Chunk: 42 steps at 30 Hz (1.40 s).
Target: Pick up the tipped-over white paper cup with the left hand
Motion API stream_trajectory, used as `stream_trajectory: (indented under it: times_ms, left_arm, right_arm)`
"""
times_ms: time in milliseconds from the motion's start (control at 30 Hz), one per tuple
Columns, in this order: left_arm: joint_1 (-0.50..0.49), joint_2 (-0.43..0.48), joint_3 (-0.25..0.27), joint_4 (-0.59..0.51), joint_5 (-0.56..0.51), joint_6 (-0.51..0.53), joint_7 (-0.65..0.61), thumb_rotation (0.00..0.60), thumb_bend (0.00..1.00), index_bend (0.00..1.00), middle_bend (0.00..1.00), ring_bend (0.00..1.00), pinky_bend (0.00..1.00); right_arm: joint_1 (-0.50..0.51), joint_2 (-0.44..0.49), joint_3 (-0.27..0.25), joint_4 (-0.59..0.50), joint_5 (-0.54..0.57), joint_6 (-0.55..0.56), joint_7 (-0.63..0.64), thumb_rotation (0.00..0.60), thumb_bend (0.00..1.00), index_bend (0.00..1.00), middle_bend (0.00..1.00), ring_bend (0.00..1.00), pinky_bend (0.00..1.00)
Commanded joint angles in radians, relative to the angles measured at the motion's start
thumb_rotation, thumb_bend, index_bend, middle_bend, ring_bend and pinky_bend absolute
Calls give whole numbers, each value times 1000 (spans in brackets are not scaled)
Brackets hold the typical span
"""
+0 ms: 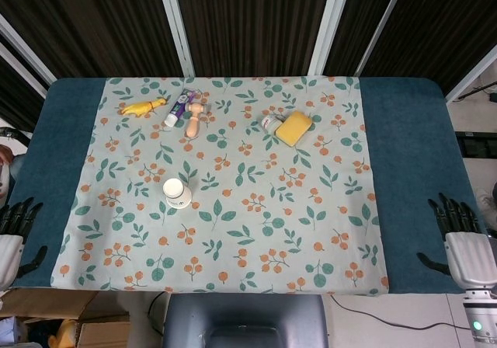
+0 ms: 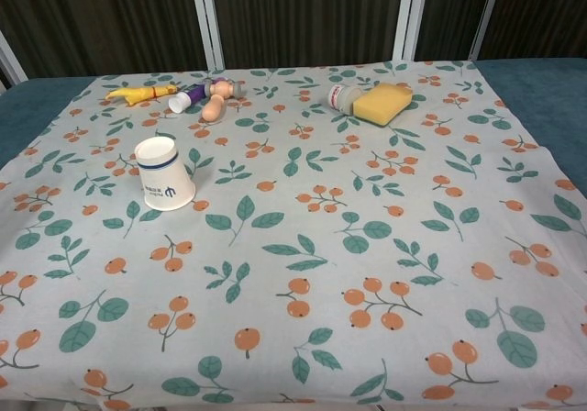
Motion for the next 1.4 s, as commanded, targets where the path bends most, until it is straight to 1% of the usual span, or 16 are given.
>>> stream_trajectory:
  times_ms: [33,167,267,400,500,633,700,767,800,833,900,1033,1100,1200,1400]
  left_arm:
    - [-51,22,-21,-60,36,-30,56,600,348,0,0,0,0]
    - [-143,51,-52,-164,69,-117,141,600,349,0,0,0,0]
    - [-229,75,-94,-235,37,-225,225,600,349,0,0,0,0]
    - [-336,78,-149,-314,-50,-365,314,600,338,0,0,0,0]
    - [-426,57,-184,-342,-172,-490,387,600,318,0,0,0,0]
    - [-452,48,-192,-346,-214,-519,420,600,311,0,0,0,0]
    - [-498,23,-196,-340,-263,-567,476,600,310,0,0,0,0]
    - [-547,-3,-188,-326,-332,-606,574,600,308,0,0,0,0]
    - [-591,-28,-175,-306,-385,-644,658,600,306,0,0,0,0]
    - [-615,-45,-172,-299,-435,-651,704,600,302,0,0,0,0]
    - [-659,-71,-167,-299,-537,-648,779,600,294,0,0,0,0]
    - [-739,-105,-148,-275,-691,-644,873,600,288,0,0,0,0]
    - [-779,-124,-131,-257,-746,-637,920,600,287,0,0,0,0]
    - [-823,-150,-108,-242,-802,-623,962,600,287,0,0,0,0]
    - [-894,-191,-60,-229,-883,-607,1021,600,287,0,0,0,0]
  right_arm:
    - [7,1,0,-2,-6,-7,-15,600,291,0,0,0,0]
    - [14,3,3,-11,-7,-14,-19,600,291,0,0,0,0]
    - [13,5,3,-7,-7,-12,-21,600,291,0,0,0,0]
    - [5,4,5,1,7,-8,2,600,292,0,0,0,0]
    - [-5,11,5,-7,19,-2,6,600,291,0,0,0,0]
    - [-7,14,6,-9,19,3,11,600,291,0,0,0,0]
    - [-12,17,8,-8,21,11,17,600,291,0,0,0,0]
    - [-18,20,9,-3,24,20,17,600,291,0,0,0,0]
    - [-24,21,15,5,31,32,18,600,291,0,0,0,0]
    - [-25,20,16,10,34,32,20,600,291,0,0,0,0]
    - [-24,18,19,16,42,28,21,600,291,0,0,0,0]
    - [-23,13,17,26,40,23,21,600,291,0,0,0,0]
    - [-22,11,18,28,40,21,20,600,291,0,0,0,0]
    - [-22,9,18,31,42,18,20,600,291,0,0,0,0]
    - [-20,1,23,36,46,17,17,600,291,0,0,0,0]
